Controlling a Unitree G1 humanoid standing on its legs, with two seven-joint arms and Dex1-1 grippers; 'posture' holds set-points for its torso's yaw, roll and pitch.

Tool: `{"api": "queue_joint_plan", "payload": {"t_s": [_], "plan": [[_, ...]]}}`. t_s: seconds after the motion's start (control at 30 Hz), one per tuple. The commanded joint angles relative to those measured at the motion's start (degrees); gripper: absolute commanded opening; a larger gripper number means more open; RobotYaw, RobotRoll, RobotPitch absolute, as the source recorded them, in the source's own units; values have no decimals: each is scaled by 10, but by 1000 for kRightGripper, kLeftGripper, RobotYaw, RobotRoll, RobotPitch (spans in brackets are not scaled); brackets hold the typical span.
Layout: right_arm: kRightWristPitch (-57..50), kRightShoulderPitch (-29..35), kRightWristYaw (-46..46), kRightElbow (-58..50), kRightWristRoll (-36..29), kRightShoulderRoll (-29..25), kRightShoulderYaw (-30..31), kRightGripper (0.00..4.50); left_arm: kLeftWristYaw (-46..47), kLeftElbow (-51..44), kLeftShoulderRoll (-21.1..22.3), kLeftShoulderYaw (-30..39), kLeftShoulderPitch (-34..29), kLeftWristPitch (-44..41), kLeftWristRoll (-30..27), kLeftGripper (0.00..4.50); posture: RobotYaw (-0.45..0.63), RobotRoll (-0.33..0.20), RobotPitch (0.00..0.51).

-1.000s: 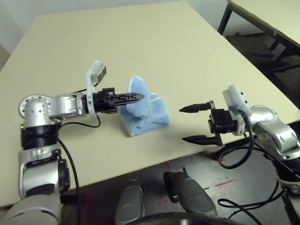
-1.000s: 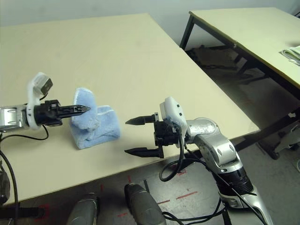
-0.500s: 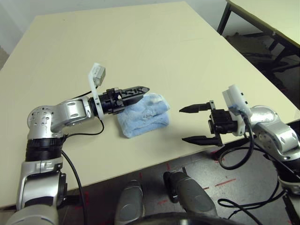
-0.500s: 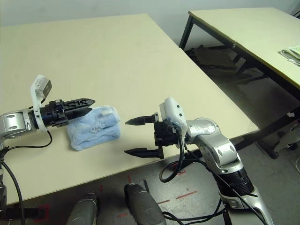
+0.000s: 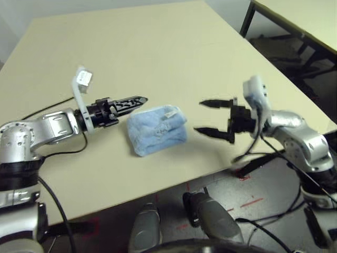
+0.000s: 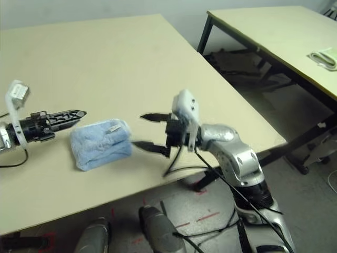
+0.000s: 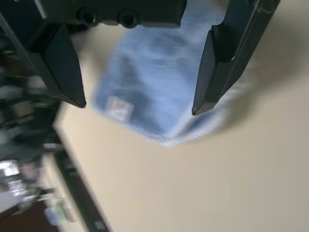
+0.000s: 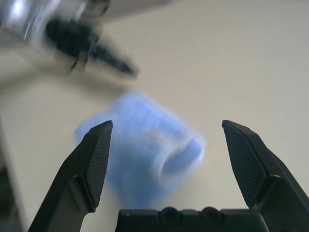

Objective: Fold the towel and set it aside.

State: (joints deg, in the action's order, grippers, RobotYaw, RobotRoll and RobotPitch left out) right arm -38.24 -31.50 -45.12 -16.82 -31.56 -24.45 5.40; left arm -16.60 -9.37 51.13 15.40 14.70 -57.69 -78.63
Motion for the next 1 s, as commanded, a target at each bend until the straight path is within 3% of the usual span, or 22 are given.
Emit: {"api": "queue_joint_plan", "payload": {"t_s": [0.03,0.1,0.2,0.37,0.57,0.67,0.8,1.0], "plan": [[-18,-12,53,-4,21,31,24,3539,-60,-63,5,-19,-39,88,141,4500,-146,0,160],[-15,-17,69,2,35,48,38,2818,-77,-78,-3,-30,-54,125,200,4500,-140,0,162],[-15,-23,100,17,55,75,52,1657,-85,-95,-11,-53,-68,178,293,3872,-137,0,165],[-18,-23,122,23,75,101,70,0,-75,-147,-56,-66,-88,222,367,2192,-142,0,164],[-42,-8,128,14,72,122,88,0,-37,-211,-125,-70,-106,214,390,31,-131,0,166],[-55,5,95,-7,57,115,112,0,-57,-216,-144,-73,-103,217,381,31,-126,0,166],[-29,-4,28,-5,78,71,155,0,-100,-178,-133,-81,-78,220,399,31,-134,0,165],[-59,-18,75,15,66,105,110,0,-53,-208,-161,-86,-78,185,412,31,-143,0,165]]}}
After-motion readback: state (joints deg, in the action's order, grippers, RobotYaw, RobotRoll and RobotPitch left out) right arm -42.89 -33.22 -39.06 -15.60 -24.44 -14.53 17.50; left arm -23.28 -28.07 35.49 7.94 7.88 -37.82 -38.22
